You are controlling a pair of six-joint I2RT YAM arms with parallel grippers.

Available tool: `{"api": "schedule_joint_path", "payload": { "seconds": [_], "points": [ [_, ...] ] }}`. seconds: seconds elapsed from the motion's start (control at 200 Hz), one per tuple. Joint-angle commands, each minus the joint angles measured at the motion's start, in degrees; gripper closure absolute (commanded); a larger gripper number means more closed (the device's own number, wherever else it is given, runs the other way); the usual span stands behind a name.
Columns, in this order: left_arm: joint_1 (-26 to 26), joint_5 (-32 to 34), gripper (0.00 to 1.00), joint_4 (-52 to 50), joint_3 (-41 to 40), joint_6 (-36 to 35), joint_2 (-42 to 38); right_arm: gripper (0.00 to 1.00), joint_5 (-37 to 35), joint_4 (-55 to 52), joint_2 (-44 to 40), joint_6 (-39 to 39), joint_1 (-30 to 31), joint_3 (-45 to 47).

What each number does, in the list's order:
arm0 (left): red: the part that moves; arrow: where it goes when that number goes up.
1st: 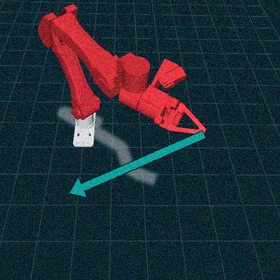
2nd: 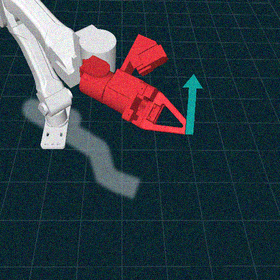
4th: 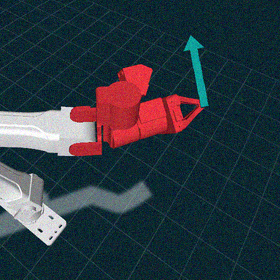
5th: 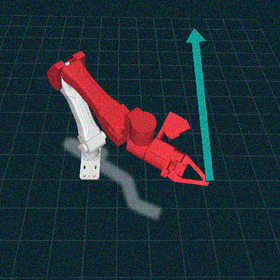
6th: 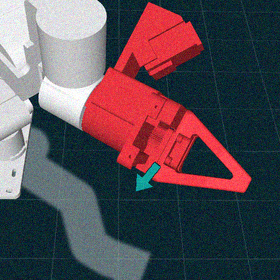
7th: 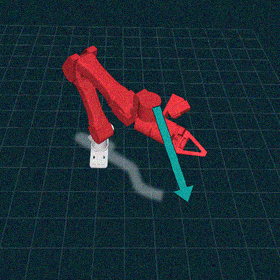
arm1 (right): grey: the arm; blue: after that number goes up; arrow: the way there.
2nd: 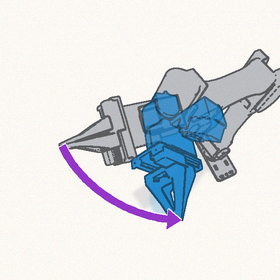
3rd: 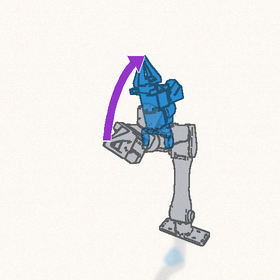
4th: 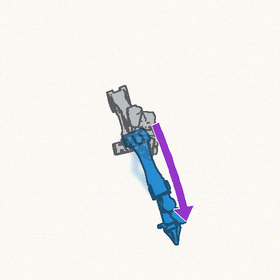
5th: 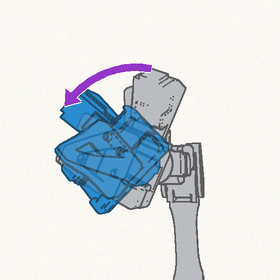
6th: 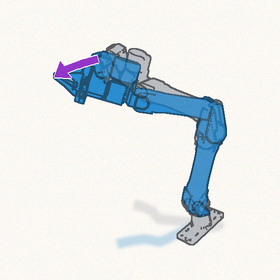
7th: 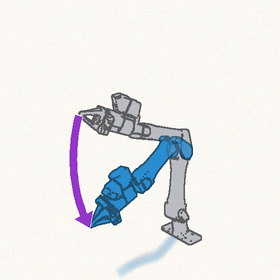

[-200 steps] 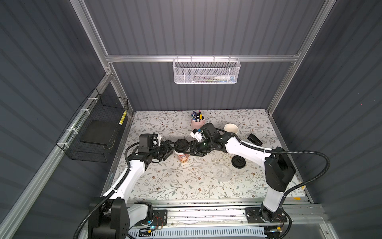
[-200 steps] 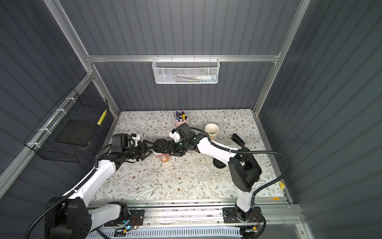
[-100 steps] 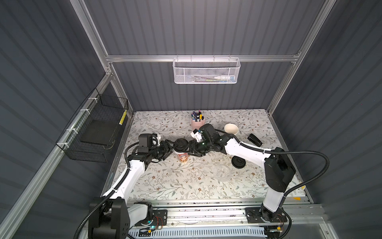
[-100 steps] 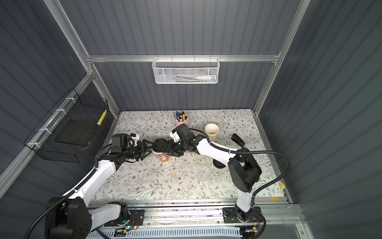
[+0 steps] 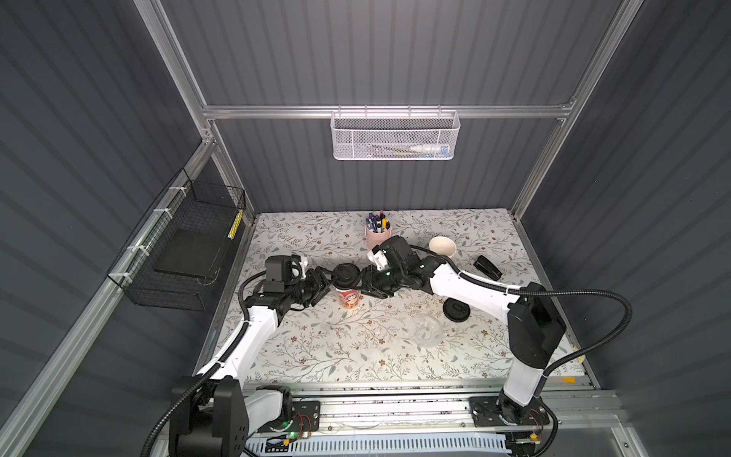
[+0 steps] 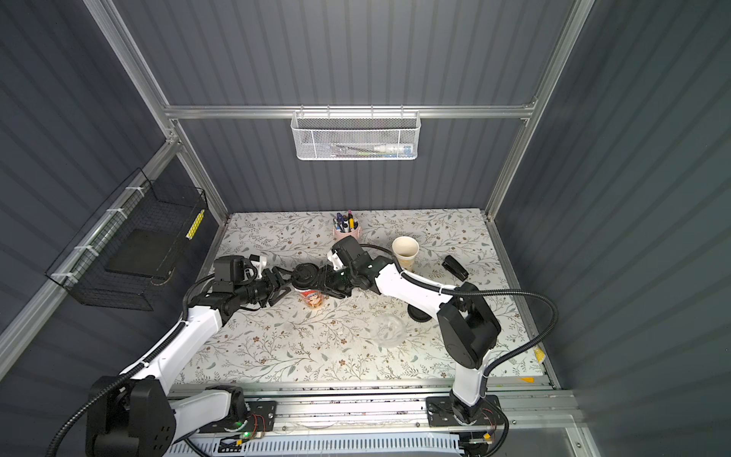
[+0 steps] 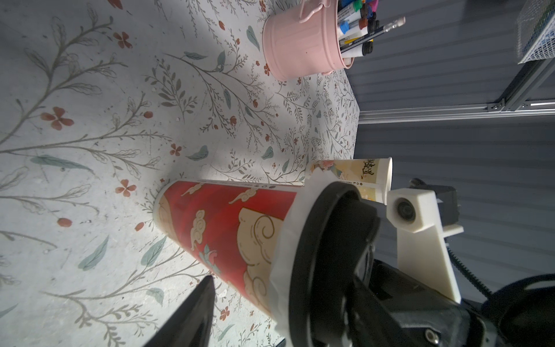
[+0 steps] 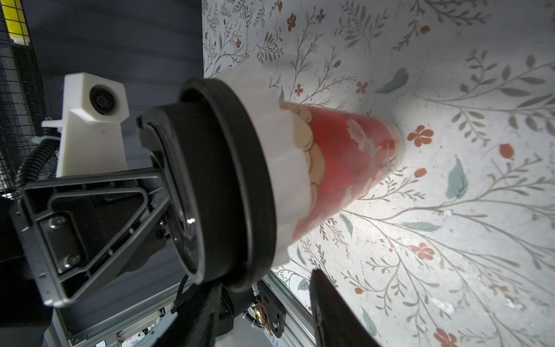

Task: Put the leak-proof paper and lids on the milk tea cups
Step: Secure the cup lid on the cup.

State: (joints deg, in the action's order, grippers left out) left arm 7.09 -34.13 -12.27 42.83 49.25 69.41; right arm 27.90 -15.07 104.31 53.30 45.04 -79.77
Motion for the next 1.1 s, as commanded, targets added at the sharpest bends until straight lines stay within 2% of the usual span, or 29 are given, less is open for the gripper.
{"api": "schedule_joint_path", "payload": {
  "seconds": [0.0, 0.075, 0.165, 0.25, 0.38, 0.635, 0.866, 1.096],
  "points": [
    [0.11, 9.83, 0.33, -17.39, -5.49, -1.09, 5.12, 0.47, -5.34, -4.92, 2.74, -1.81, -1.59, 4.09],
    [0.12, 9.78, 0.33, -17.22, -5.45, -1.17, 5.30, 0.43, -1.06, 0.54, -0.79, -4.03, -2.16, 3.87],
    [0.11, 9.73, 0.33, -17.00, -4.98, -1.72, 5.73, 0.40, 7.40, 7.47, -4.59, -6.84, -3.50, 3.62],
    [0.11, 9.27, 0.33, -17.12, -4.24, -3.09, 6.41, 0.39, 12.30, 8.19, -6.62, -9.55, -4.89, 2.35],
    [0.07, 9.86, 0.33, -19.10, -2.81, -5.33, 7.10, 0.41, 10.62, 6.34, -6.89, -10.43, -6.89, 1.56],
    [0.16, 10.14, 0.33, -19.99, -3.10, -6.63, 7.23, 0.48, 6.40, 2.70, 1.06, -8.55, -8.64, -6.15],
    [0.11, 9.75, 0.33, -19.90, -3.19, -6.96, 7.56, 0.49, 9.06, -0.64, 8.94, -8.67, -8.73, -14.40],
    [0.11, 9.63, 0.33, -20.39, -2.94, -7.33, 7.85, 0.51, 14.68, -1.03, 12.84, -8.93, -8.46, -16.57]
  ]
}}
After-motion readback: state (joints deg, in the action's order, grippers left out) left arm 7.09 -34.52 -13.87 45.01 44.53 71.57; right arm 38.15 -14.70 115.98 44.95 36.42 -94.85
